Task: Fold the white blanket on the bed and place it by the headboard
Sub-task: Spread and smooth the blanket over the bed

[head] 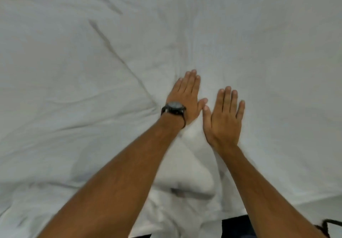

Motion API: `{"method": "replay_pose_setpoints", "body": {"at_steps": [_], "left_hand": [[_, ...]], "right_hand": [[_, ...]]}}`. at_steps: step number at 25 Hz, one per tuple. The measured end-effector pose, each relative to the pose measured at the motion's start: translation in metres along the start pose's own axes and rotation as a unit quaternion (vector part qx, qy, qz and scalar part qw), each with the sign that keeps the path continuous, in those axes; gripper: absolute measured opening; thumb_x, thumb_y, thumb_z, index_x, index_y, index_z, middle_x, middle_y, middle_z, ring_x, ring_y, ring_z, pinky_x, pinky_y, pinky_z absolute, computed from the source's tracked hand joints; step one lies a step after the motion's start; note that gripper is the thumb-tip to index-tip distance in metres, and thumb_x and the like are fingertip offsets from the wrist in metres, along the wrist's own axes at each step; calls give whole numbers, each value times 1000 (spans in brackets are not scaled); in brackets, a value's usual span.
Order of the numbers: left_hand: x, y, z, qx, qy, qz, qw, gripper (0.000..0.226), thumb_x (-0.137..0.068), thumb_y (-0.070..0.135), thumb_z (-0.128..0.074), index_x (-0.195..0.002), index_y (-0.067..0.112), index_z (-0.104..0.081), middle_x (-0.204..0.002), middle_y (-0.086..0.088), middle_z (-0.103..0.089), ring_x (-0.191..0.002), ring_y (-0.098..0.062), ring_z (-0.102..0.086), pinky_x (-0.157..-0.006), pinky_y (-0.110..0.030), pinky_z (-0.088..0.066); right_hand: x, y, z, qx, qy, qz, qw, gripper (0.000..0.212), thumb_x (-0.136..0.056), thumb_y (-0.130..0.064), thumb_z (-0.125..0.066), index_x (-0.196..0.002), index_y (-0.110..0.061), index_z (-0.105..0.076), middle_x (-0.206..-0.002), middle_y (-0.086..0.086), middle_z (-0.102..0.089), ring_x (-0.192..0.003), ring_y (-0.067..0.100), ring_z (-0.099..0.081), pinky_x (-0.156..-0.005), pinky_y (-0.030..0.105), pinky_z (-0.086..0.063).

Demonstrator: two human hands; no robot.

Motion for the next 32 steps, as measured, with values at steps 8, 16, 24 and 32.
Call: {"method": "replay_pose_setpoints", "body": {"at_steps": [8, 16, 24, 32], "left_hand": [[92, -121, 24, -57, -97, -42, 993, 81, -112, 58, -19, -171, 10, 7, -180, -6, 15, -167, -20, 10, -136, -39, 1], [165, -170, 41, -50, -128, -29, 990, 83, -111, 63, -16, -171, 9, 0, -181, -9, 5, -167, -22, 5, -135, -37, 2], [226, -210, 19, -16, -95, -46, 994, 82, -111, 60, -16, -171, 9, 3, -180, -9, 9, -167, -21, 7, -135, -37, 5], [211, -223, -7, 62, -85, -58, 993, 81, -111, 61, -19, -172, 12, 4, -180, -4, 11, -167, -18, 8, -133, -34, 11]], "right_hand": [[50, -93, -8, -103, -205, -77, 970, 80, -109, -54, -19, -175, -10, -8, -185, 11, 1, -171, 29, 1, -137, 51, 4], [82, -167, 87, -598, -373, -200, 680, 80, -99, -68, -63, -162, -20, -52, -161, 0, -59, -148, 21, -55, -131, 39, -32], [150, -251, 61, -164, -331, 2, 929, 83, -112, -63, -35, -174, -13, -14, -173, 16, -41, -152, 35, -49, -123, 50, -40], [156, -261, 43, -141, -175, -88, 970, 71, -113, -58, -38, -167, -11, -40, -155, 19, -63, -135, 41, -64, -117, 52, -44]]}}
Point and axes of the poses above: each hand's wrist, its own x-axis away from the middle knuckle, its own z-axis out of the back of the hand, y = z × x, the point moved 5 cm from there along -x, towards the middle knuckle
